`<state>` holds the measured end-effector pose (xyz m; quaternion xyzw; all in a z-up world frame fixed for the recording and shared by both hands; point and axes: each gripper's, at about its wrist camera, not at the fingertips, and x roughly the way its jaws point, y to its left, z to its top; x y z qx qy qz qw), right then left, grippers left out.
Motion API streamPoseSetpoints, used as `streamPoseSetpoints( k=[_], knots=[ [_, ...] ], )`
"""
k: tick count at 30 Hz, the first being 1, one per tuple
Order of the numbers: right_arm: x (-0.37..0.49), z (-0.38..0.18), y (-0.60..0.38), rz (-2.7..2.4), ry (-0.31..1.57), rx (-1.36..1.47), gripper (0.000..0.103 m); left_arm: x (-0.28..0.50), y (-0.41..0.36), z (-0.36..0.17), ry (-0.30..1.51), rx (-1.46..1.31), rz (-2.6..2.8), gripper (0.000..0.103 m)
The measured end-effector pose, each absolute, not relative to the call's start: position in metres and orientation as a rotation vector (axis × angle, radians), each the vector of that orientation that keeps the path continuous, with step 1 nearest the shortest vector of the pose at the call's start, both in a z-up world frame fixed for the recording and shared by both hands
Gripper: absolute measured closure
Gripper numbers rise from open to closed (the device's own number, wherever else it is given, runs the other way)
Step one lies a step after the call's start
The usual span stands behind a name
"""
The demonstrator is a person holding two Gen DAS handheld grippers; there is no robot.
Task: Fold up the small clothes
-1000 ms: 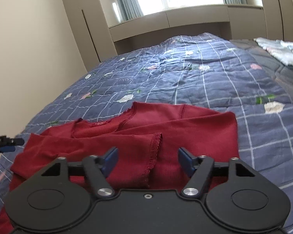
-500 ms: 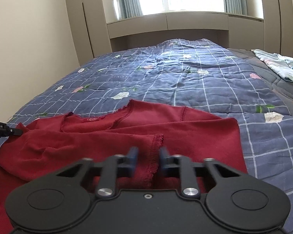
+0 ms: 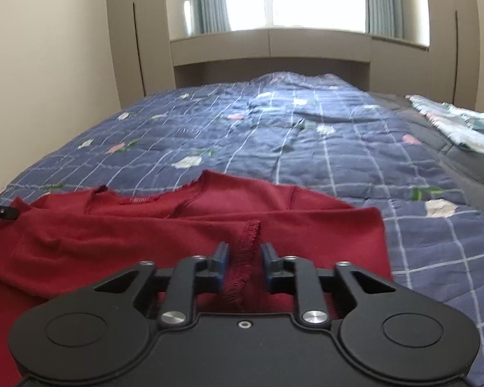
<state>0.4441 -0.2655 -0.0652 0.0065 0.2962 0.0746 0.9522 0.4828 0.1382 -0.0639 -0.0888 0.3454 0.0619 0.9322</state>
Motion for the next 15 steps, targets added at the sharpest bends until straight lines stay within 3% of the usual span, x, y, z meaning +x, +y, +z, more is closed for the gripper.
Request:
streamPoseSetpoints(
  k=[1,3,11,15],
  knots=[
    [0.442,-0.063,-0.264,0.141,0.590,0.002,0.050,0.474,0.137,-0.061,0.691,-0.176,0.140,0.019],
    [0.440,-0.061,-0.260,0.146,0.566,-0.021,0.025,0.454,0.137,-0.056,0.676,-0.177,0.133,0.016],
    [0.439,-0.077,-0.244,0.086,0.599,-0.164,0.013,0.424,0.140,-0.080,0.734,-0.164,0.196,0.013],
    [0.433,-0.075,-0.265,0.035,0.596,-0.127,0.012,0.418,0.149,-0.079,0.745,-0.190,0.229,0.013]
  ],
)
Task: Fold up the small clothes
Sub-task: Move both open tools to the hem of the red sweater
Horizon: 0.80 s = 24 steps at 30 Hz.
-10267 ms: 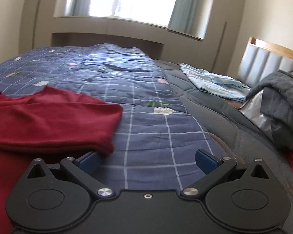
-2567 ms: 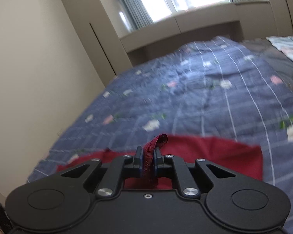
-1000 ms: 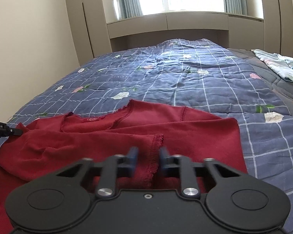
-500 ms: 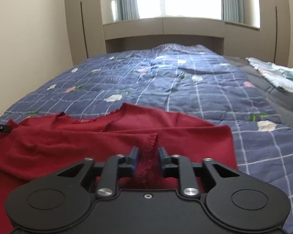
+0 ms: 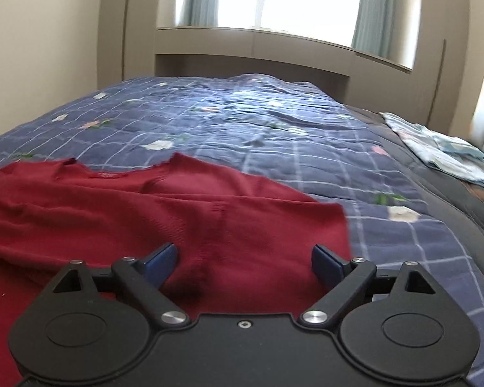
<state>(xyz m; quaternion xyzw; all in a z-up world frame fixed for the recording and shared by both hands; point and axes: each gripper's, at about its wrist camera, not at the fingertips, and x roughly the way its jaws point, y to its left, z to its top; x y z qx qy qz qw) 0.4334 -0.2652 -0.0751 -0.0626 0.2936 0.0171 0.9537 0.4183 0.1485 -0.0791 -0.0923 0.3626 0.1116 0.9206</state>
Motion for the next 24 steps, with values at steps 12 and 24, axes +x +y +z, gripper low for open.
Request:
streamPoseSetpoints(
  k=[12,24],
  knots=[
    [0.359,-0.054,-0.289,0.078,0.570,-0.167,0.001,0.382,0.144,-0.059,0.763,-0.229,0.271,0.001],
    [0.231,-0.038,-0.294,0.161,0.586,-0.198,0.001,0.268,0.110,-0.040,0.720,-0.187,0.147,0.000]
  ],
)
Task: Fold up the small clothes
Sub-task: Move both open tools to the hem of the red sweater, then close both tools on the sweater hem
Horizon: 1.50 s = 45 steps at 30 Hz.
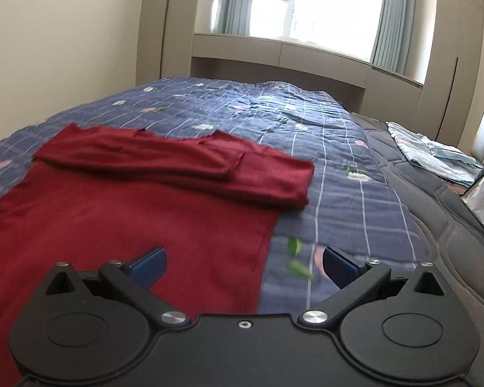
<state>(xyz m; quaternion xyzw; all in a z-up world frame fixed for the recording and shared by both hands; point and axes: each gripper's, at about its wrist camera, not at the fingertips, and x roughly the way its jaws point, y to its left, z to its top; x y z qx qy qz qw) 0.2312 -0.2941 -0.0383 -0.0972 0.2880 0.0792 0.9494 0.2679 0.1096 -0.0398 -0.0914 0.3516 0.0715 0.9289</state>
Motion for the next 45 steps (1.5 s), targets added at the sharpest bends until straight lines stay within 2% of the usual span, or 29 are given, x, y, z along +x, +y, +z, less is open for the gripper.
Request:
streamPoseSetpoints(
  k=[9,19,25,32,39,45],
  knots=[
    [0.154,-0.051,-0.302,0.143,0.617,-0.208,0.001,0.199,0.078,-0.049,0.705,-0.050,0.080,0.000],
    [0.092,-0.070,-0.341,0.046,0.659,-0.186,0.001,0.145,0.069,-0.066,0.767,0.048,0.054,0.001],
    [0.065,-0.058,-0.347,0.065,0.583,-0.190,0.001,0.122,0.075,-0.053,0.744,0.051,0.016,0.000],
    [0.054,-0.054,-0.306,0.285,0.529,-0.306,0.001,0.097,0.042,-0.050,0.672,0.227,-0.137,0.000],
    [0.059,-0.073,-0.272,0.377,0.569,-0.392,0.001,0.098,0.006,-0.066,0.714,0.389,-0.298,0.000],
    [0.056,-0.087,-0.250,0.361,0.512,-0.537,0.001,0.098,-0.013,-0.077,0.717,0.480,-0.342,0.000]
  ],
)
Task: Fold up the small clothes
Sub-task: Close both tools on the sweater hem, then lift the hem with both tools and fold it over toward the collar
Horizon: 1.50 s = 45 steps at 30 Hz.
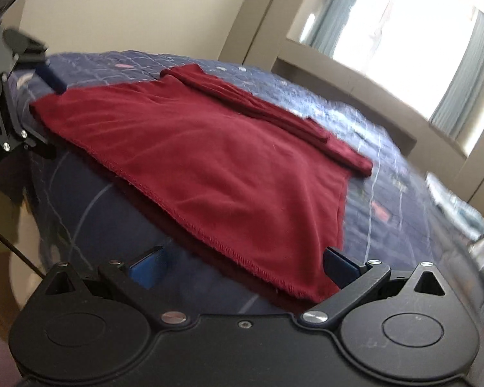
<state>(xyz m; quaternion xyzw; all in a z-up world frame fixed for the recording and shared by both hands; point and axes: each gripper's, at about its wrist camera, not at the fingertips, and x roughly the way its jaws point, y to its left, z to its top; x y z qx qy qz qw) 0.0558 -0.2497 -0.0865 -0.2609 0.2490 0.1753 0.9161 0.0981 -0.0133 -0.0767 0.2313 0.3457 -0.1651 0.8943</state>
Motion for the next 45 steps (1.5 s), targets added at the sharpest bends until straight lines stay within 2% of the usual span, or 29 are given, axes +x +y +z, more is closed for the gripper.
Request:
streamPoseSetpoints(
  k=[2,4,6,7,9,11,12,14,28,33,36,37,40,44,45],
  knots=[
    [0.056,-0.086,-0.245,0.362,0.469,-0.558,0.002,0.097,-0.018,-0.078,0.705,0.501,-0.338,0.000],
    [0.056,-0.085,-0.240,0.377,0.437,-0.563,0.011,0.096,-0.022,-0.079,0.694,0.517,-0.340,0.000],
    [0.056,-0.082,-0.235,0.401,0.418,-0.577,0.030,0.095,-0.025,-0.080,0.685,0.534,-0.339,0.000],
    [0.056,-0.081,-0.234,0.414,0.410,-0.582,0.036,0.095,-0.027,-0.080,0.680,0.540,-0.341,0.000],
    [0.055,-0.078,-0.232,0.449,0.405,-0.591,0.066,0.093,-0.029,-0.081,0.671,0.552,-0.346,0.000],
    [0.056,-0.076,-0.228,0.484,0.419,-0.589,0.078,0.091,-0.032,-0.081,0.663,0.562,-0.353,0.000],
    [0.056,-0.074,-0.227,0.497,0.424,-0.583,0.080,0.090,-0.033,-0.081,0.657,0.569,-0.358,0.000],
    [0.058,-0.069,-0.225,0.513,0.427,-0.563,0.084,0.089,-0.035,-0.081,0.647,0.579,-0.363,0.000],
    [0.092,-0.012,-0.245,0.547,0.491,-0.236,0.086,0.090,-0.041,-0.082,0.614,0.585,-0.323,0.000],
    [0.090,-0.009,-0.245,0.549,0.498,-0.241,0.087,0.089,-0.034,-0.072,0.589,0.553,-0.284,0.016],
    [0.087,-0.013,-0.245,0.551,0.507,-0.258,0.087,0.088,-0.029,-0.067,0.584,0.540,-0.278,0.034],
    [0.086,-0.015,-0.245,0.550,0.511,-0.263,0.087,0.088,-0.029,-0.067,0.579,0.553,-0.270,0.045],
    [0.084,-0.019,-0.246,0.549,0.524,-0.255,0.087,0.087,-0.029,-0.071,0.580,0.617,-0.260,0.056],
    [0.081,-0.027,-0.247,0.540,0.541,-0.249,0.086,0.085,-0.030,-0.079,0.607,0.644,-0.285,0.083],
    [0.080,-0.030,-0.246,0.535,0.546,-0.257,0.082,0.085,-0.032,-0.078,0.602,0.651,-0.285,0.087]
  ],
)
